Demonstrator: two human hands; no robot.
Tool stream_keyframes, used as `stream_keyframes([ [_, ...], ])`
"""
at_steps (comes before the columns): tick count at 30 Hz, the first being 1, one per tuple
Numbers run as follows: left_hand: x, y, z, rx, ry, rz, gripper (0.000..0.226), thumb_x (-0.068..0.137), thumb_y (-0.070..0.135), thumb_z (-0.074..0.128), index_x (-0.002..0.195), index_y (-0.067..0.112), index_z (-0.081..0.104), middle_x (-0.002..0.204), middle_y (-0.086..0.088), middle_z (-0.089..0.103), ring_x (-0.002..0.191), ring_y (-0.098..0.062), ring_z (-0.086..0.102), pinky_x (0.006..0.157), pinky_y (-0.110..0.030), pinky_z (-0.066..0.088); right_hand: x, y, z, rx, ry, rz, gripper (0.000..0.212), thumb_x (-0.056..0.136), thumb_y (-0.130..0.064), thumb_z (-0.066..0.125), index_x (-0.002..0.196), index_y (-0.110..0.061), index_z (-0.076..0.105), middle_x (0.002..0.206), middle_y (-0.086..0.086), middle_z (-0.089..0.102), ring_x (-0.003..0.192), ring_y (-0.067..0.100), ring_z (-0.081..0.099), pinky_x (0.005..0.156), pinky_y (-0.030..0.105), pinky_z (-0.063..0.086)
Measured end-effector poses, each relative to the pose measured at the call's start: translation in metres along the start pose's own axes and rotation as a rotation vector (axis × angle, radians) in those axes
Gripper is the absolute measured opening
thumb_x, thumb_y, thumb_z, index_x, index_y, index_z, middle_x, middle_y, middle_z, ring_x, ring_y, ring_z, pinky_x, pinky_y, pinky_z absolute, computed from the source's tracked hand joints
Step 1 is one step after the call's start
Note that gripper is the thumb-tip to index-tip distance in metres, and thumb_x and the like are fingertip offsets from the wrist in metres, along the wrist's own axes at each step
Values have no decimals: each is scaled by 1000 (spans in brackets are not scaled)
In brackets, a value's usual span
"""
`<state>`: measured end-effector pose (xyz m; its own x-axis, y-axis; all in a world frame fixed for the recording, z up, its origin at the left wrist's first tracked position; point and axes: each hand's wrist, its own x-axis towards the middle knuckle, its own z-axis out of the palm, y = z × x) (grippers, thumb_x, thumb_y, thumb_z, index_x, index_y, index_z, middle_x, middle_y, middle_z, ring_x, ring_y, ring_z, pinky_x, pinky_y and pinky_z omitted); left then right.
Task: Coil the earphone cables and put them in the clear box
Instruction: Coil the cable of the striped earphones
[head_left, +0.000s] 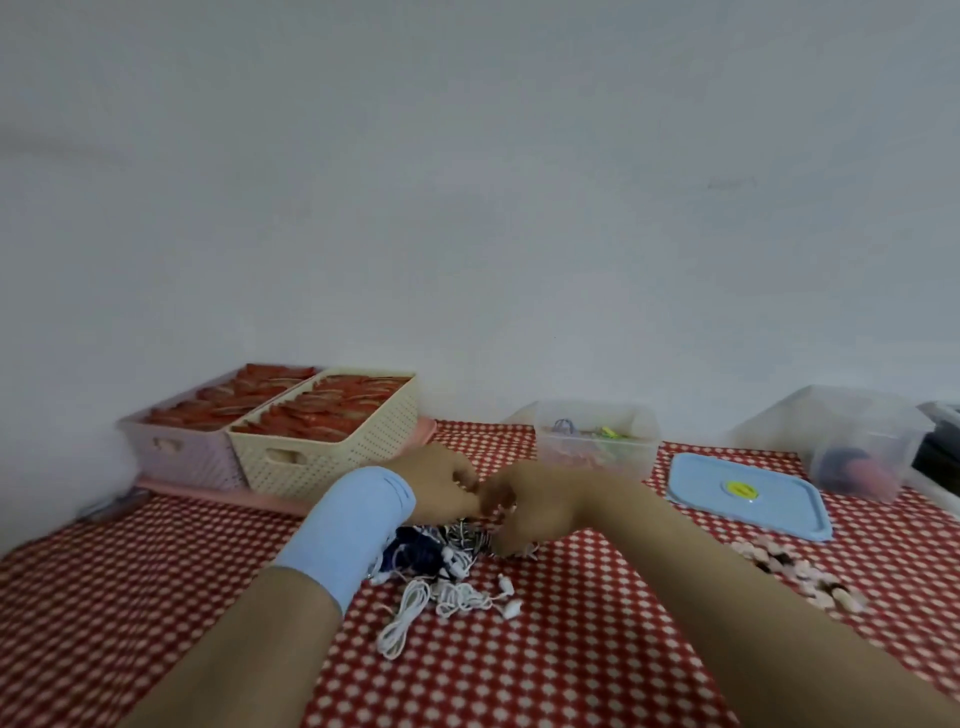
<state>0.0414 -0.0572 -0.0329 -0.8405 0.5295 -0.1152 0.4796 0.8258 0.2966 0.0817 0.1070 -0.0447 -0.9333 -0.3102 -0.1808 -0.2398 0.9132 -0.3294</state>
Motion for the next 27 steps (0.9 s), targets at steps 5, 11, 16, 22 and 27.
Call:
stream_keyframes([
  [5,-24,-20,18,153,-185,-85,86,70,69,70,145,48,34,158,10,28,144,-23,30,115,-51,30,3,-7,21,-179,111,40,38,76,-34,79,113,-24,74,101,-1,74,91,20,67,83,36,56],
  [11,-18,-14,31,-42,136,-34,42,89,41,67,130,36,58,141,11,53,125,-13,51,100,-29,39,-13,8,14,-96,266,157,27,80,-32,68,105,-30,77,98,-8,75,90,13,67,84,36,58],
  [16,-4,7,22,23,119,-47,53,88,48,63,139,41,47,142,14,52,131,-16,48,114,-44,30,-22,31,7,133,329,171,19,92,-32,62,103,-30,77,89,-8,75,83,14,67,78,35,55],
  [22,8,31,11,-333,140,109,56,86,34,67,139,40,49,129,12,60,114,-11,57,101,-33,45,-40,44,-4,588,463,86,25,102,-16,52,112,-9,73,91,4,74,81,17,69,75,20,55],
  [27,12,47,9,-468,223,189,32,89,31,67,120,36,66,100,7,68,94,-7,62,83,-21,43,-56,43,-11,733,445,63,30,107,-27,45,107,-7,67,87,11,73,69,16,70,67,23,58],
])
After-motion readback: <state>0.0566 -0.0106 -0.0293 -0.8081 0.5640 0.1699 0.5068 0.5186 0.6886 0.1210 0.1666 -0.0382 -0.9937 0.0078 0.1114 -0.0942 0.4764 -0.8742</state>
